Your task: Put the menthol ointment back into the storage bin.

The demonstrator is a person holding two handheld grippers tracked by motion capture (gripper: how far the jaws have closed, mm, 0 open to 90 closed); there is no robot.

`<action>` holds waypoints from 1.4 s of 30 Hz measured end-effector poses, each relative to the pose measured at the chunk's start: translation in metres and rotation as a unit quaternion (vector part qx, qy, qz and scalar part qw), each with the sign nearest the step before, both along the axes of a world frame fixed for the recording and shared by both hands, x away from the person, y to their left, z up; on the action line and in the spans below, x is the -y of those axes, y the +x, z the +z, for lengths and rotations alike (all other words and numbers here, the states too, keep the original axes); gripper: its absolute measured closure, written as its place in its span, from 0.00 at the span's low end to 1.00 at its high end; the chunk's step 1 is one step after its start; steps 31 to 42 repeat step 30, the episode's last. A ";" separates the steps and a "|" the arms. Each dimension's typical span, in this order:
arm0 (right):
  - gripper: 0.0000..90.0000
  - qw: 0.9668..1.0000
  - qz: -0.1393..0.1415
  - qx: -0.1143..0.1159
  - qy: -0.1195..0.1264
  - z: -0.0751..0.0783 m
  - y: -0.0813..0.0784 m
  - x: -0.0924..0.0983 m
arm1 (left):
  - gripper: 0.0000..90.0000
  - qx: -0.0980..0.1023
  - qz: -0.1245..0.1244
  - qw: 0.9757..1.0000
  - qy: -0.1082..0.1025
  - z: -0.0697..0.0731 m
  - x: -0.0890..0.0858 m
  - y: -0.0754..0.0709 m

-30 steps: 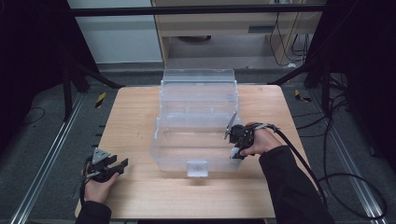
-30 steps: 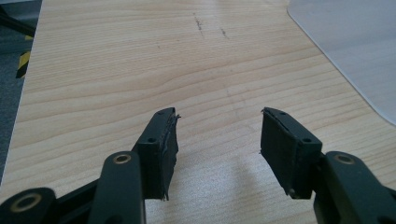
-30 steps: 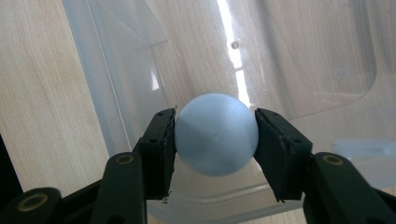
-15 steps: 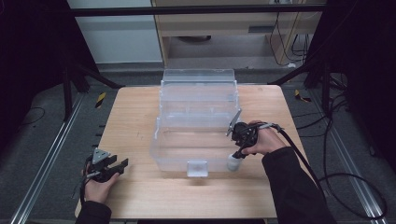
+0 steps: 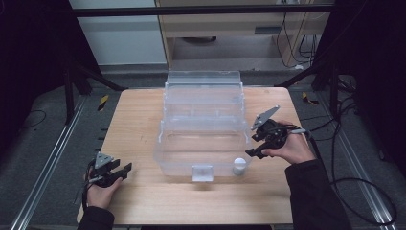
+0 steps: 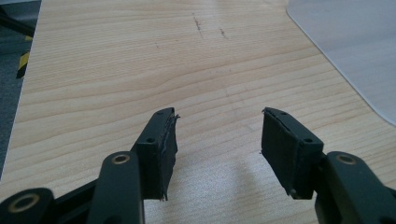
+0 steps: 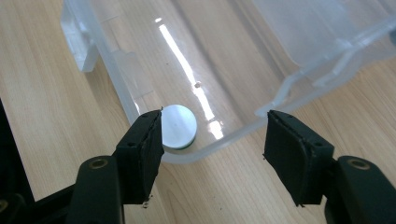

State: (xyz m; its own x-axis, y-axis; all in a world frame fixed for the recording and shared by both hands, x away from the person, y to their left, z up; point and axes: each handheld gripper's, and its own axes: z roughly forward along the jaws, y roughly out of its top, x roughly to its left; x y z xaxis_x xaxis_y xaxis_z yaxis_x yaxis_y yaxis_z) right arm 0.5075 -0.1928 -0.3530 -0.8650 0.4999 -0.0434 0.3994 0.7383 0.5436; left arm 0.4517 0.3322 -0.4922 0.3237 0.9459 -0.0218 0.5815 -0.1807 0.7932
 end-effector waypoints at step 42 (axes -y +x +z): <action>0.31 0.945 -0.279 0.074 0.152 -0.092 -0.024 0.112 | 0.48 0.011 0.005 1.000 0.005 0.000 -0.001 -0.001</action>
